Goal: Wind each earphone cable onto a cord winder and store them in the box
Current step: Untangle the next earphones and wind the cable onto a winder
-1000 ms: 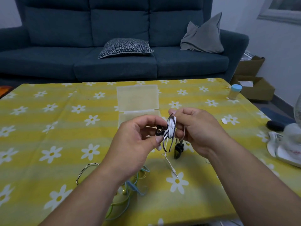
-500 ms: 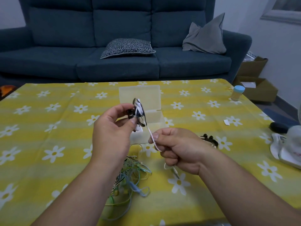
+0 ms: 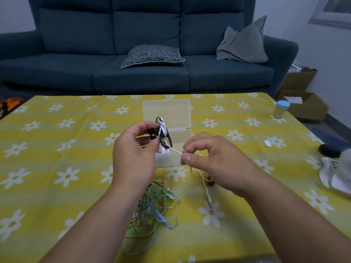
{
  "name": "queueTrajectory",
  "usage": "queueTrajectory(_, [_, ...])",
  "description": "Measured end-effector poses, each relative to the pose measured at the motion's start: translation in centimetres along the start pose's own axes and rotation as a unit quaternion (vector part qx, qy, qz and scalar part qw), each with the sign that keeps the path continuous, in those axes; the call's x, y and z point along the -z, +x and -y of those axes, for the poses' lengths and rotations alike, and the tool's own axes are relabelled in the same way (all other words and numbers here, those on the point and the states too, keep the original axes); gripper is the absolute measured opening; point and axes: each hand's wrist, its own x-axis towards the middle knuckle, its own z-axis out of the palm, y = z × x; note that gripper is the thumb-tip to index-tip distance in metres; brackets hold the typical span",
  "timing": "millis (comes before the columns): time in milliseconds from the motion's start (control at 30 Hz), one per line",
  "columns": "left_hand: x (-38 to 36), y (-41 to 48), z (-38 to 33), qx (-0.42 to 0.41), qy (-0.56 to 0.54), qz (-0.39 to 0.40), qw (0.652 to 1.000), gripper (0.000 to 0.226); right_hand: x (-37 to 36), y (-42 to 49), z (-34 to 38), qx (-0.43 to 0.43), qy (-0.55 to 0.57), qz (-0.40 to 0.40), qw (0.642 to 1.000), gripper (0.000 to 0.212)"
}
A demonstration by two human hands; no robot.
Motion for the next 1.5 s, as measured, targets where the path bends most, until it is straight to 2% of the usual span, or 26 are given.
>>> queueTrajectory(167, [-0.2,-0.4,-0.2,-0.078,0.073,0.041,0.993,0.037,0.6,-0.4,1.2,0.016,0.061,0.02,0.998,0.023])
queueTrajectory(333, [-0.5,-1.2,-1.1,-0.182,0.134,0.084,0.971,0.038,1.6,-0.3,2.3,0.022,0.123,-0.053,0.991,0.024])
queueTrajectory(467, [-0.6,-1.7,-1.6,-0.212,0.135,0.122,0.96,0.04,2.7,-0.3,2.3,0.037,0.154,-0.101,0.982,0.022])
queueTrajectory(567, [-0.7,-2.0,-2.0,-0.202,0.1,0.154,0.962,0.042,3.1,0.0,1.9,0.039,0.141,-0.135,0.98,0.025])
queueTrajectory(767, [-0.9,-2.6,-2.7,-0.138,-0.014,0.194,0.971,0.04,3.8,0.1,2.5,0.085,0.017,-0.215,0.973,0.018])
queueTrajectory(900, [-0.8,-2.8,-3.1,-0.1,-0.072,0.212,0.969,0.041,3.6,0.4,2.4,0.08,0.004,-0.228,0.97,0.017])
queueTrajectory(1200, [-0.8,-2.7,-3.0,-0.063,-0.112,0.216,0.968,0.038,2.5,1.3,0.8,-0.036,0.144,-0.19,0.971,0.036])
queueTrajectory(1367, [-0.9,-2.6,-3.0,-0.054,-0.113,0.198,0.972,0.038,2.2,1.6,0.9,-0.01,0.099,-0.226,0.969,0.028])
queueTrajectory(1500, [-0.8,-2.6,-2.9,-0.049,-0.134,0.226,0.964,0.038,2.1,1.9,0.5,-0.017,0.09,-0.21,0.973,0.039])
